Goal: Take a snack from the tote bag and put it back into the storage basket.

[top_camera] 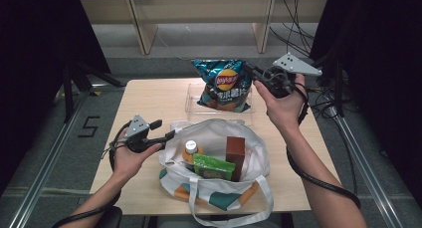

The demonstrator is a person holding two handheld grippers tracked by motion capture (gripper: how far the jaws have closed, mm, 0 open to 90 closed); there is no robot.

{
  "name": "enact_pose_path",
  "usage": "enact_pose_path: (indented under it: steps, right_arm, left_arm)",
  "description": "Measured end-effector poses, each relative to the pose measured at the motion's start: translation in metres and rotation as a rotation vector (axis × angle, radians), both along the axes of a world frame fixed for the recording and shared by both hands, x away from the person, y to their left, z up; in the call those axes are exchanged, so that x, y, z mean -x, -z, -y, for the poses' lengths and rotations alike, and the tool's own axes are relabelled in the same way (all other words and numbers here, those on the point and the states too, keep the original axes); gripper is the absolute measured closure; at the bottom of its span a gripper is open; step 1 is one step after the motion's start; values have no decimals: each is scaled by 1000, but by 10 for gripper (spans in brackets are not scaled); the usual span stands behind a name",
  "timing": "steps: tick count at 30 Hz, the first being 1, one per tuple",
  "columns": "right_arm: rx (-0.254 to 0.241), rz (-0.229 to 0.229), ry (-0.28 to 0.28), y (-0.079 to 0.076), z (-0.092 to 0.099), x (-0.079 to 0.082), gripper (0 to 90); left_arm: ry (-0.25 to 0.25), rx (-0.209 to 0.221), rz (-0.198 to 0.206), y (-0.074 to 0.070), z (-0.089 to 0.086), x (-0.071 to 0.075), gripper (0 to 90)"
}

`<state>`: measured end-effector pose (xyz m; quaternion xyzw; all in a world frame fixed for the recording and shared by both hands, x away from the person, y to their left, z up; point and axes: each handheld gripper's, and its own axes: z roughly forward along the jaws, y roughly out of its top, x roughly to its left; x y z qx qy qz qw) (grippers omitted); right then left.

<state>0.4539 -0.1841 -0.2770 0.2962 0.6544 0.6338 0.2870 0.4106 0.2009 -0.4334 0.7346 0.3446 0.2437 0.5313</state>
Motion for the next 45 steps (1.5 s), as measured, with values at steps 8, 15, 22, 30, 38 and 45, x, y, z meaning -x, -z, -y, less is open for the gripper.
enact_pose_path:
  steps: [8,15,22,30,38,45]
  right_arm:
    - [-7,-13,7,1,1,-5,900]
    - [-7,-17,14,0,-2,-10,900]
    - [4,-17,13,0,-5,-15,900]
    - [5,-33,15,3,-7,-21,900]
    - [-3,-35,22,3,-5,-26,900]
    - [-4,-50,31,3,-5,-29,900]
  left_arm:
    - [0,1,1,0,0,0,343]
    - [3,-5,8,0,-1,-1,343]
    - [6,3,12,0,-1,-1,343]
    - [0,7,7,0,-1,0,343]
    - [-3,6,7,-1,-1,0,343]
    - [2,2,8,0,0,-1,344]
